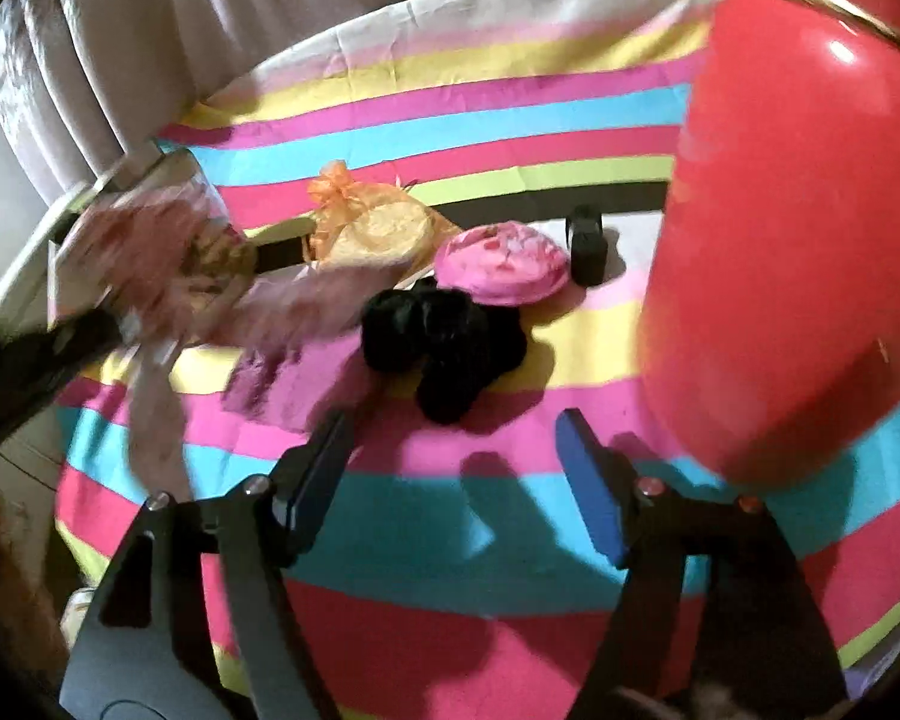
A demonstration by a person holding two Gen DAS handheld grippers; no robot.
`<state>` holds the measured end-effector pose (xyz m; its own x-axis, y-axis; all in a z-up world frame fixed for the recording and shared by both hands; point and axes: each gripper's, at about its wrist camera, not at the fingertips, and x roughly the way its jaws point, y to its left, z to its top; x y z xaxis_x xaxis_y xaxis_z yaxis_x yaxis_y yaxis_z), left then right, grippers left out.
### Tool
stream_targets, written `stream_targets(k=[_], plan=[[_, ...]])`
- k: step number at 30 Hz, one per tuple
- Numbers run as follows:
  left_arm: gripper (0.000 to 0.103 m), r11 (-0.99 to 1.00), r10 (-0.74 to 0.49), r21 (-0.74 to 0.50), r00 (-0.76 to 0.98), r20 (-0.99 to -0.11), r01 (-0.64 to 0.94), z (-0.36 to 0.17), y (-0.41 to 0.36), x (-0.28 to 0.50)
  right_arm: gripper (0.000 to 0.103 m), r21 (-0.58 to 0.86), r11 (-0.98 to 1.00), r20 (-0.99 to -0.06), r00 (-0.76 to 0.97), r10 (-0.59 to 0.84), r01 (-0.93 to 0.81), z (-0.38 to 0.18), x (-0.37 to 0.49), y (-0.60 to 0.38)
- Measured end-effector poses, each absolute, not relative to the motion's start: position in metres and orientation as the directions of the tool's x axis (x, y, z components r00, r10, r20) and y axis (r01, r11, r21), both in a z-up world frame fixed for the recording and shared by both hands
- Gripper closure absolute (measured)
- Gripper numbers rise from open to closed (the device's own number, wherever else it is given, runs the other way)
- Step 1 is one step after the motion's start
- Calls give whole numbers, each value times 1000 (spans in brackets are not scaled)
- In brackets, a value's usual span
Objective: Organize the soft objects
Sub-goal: 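Carry the floral cloth and black scrunchie to the white box and release both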
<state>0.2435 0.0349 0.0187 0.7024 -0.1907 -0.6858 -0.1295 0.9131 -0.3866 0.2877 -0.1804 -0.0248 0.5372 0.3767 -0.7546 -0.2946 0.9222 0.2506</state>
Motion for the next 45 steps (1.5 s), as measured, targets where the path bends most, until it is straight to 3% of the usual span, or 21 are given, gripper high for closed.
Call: stream_targets(k=[10,12,14,17,29,45], plan=[[89,864,-186,-453,698,-691,-219,-6,56,226,33,175,945,-807,510,298,-275,-46,331,-155],[89,863,-190,-456,697,-691,-217,-8,56,227,41,152,951,-813,513,276,-270,-49,336,-152],[89,863,-196,-458,695,-692,-213,-11,55,227,64,152,949,-820,500,277,-277,-54,341,-148],[89,859,-201,-467,698,-687,-213,-10,55,227,81,127,947,-808,523,271,-295,-52,337,-145],[89,837,-223,-516,748,-625,-182,14,54,212,84,209,924,-743,562,363,-321,-6,281,-182],[89,825,-334,-563,765,-551,-45,50,6,188,84,194,931,-704,617,351,-308,34,209,-232]])
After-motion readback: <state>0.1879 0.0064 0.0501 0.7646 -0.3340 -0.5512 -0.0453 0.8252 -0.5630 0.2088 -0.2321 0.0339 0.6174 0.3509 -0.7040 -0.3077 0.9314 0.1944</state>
